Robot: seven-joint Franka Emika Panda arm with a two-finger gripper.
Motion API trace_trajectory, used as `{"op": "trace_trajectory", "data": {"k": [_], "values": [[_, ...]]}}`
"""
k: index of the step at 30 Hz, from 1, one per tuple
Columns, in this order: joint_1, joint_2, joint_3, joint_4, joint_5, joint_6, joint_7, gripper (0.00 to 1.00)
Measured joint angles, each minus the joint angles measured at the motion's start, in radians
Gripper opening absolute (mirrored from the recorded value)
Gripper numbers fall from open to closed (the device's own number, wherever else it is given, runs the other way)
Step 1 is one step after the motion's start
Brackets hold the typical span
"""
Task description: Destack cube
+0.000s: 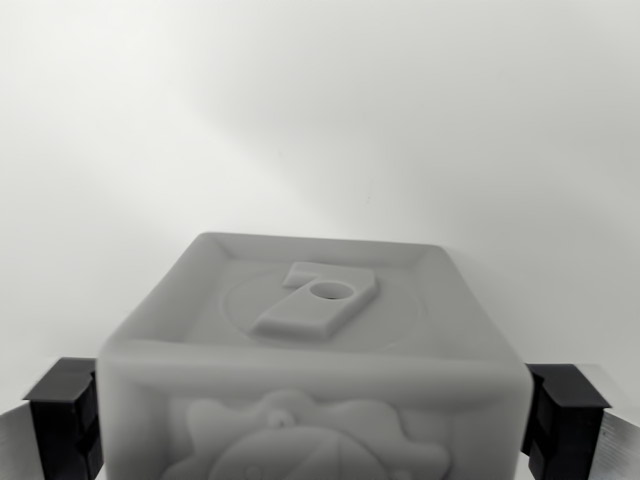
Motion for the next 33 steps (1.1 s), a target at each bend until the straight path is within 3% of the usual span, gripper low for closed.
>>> {"op": "trace_trajectory", "data": {"k": [18,33], "values": [[0.000,-0.006,0.000,-0.001,0.000,-0.004,0.000,1.00],[0.000,-0.084,0.000,-0.026,0.000,-0.056,0.000,1.00]]}}
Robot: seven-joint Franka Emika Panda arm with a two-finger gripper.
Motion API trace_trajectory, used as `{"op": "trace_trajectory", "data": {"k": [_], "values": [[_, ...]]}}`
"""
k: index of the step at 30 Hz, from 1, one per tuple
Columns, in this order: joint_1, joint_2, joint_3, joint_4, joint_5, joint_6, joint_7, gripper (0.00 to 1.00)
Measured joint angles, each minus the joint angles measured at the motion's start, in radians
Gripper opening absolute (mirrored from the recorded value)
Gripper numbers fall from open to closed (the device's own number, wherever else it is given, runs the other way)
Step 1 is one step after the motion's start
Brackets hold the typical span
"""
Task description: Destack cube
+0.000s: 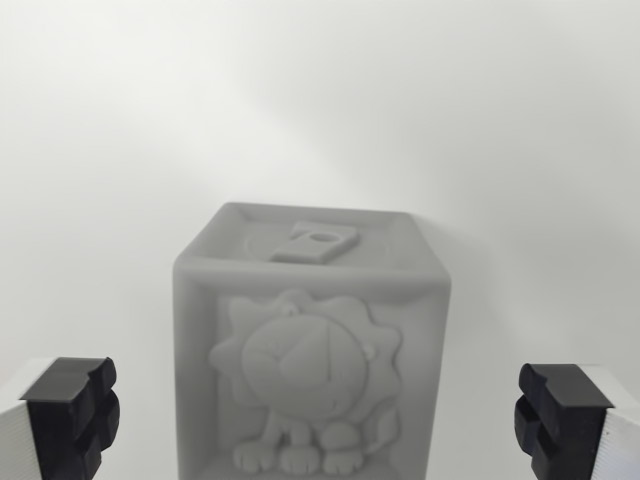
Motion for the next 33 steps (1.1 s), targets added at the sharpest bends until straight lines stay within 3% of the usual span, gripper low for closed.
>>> {"op": "trace_trajectory", "data": {"k": [33], "values": [[0.000,-0.246,0.002,-0.011,0.002,-0.232,-0.001,1.00]]}}
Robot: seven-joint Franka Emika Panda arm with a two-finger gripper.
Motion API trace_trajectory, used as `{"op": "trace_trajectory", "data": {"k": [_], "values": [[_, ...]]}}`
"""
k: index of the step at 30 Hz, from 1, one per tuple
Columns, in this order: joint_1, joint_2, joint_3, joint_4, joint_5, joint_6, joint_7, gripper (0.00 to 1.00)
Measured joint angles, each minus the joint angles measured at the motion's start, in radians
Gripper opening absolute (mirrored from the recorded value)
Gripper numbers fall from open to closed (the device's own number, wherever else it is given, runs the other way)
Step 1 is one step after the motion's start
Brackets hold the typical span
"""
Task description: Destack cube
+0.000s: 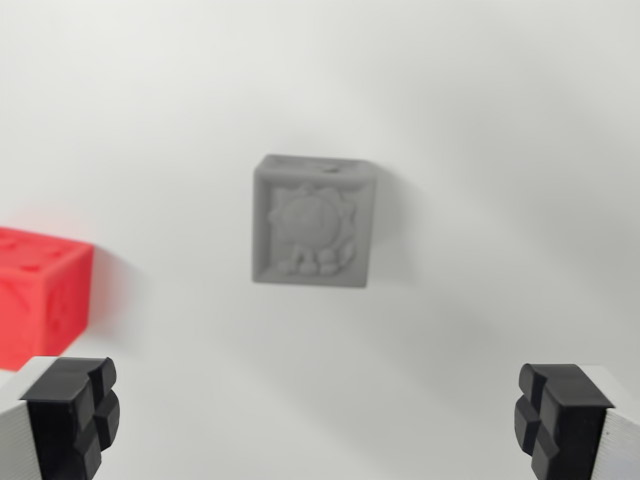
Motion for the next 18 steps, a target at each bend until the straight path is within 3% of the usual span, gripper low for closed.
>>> {"op": "trace_trajectory", "data": {"k": [18], "values": [[0.000,-0.098,0.000,0.054,0.002,-0.152,-0.002,1.00]]}}
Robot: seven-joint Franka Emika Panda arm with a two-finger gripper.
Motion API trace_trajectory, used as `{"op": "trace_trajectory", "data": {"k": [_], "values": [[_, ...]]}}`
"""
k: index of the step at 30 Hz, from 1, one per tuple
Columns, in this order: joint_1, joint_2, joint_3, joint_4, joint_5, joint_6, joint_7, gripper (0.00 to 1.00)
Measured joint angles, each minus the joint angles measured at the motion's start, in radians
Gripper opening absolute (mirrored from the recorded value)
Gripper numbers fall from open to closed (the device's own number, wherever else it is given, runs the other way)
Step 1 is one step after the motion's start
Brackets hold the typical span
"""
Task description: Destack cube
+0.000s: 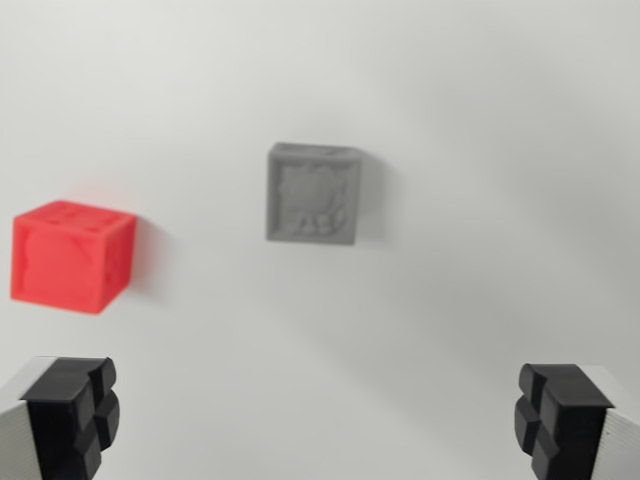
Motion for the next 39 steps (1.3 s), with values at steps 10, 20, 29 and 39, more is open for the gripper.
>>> {"op": "trace_trajectory", "data": {"k": [10,20,29,39], "values": [[0.000,-0.033,0.000,0.037,0.001,-0.069,-0.001,1.00],[0.000,-0.050,0.000,0.065,0.001,-0.115,-0.002,1.00],[0.000,-0.056,0.000,0.074,0.001,-0.131,-0.002,1.00],[0.000,-0.056,0.000,0.074,0.001,-0.131,-0.002,1.00]]}}
